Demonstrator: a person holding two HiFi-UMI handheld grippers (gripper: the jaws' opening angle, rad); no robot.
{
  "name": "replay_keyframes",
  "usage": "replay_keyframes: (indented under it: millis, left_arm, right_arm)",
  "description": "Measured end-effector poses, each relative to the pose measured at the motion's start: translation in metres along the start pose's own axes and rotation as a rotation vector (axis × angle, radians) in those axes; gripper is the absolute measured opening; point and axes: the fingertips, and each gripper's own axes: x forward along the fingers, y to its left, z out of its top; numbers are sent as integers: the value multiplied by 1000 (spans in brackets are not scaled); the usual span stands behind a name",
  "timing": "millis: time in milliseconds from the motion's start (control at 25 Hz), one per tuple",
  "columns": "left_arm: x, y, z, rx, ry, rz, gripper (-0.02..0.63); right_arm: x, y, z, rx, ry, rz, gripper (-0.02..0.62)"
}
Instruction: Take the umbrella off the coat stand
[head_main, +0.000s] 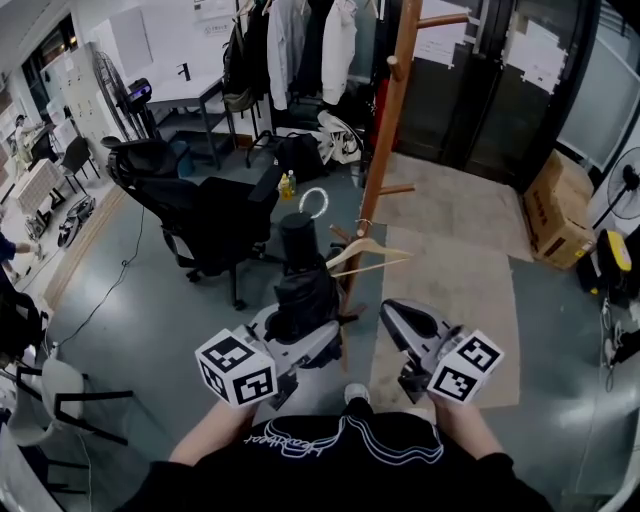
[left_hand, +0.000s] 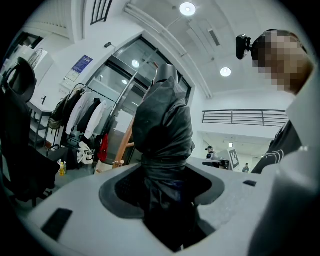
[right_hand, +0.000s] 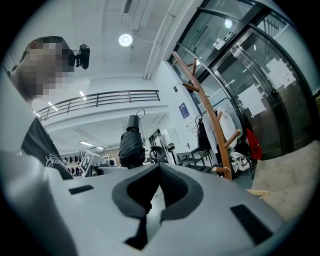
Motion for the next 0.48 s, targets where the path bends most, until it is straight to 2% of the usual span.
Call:
replay_keyframes:
  millis: [480]
  left_arm:
    - [31,2,6,-8,15,-15,238]
  right_arm:
    - [-5,-29,13,13,4,-21,2]
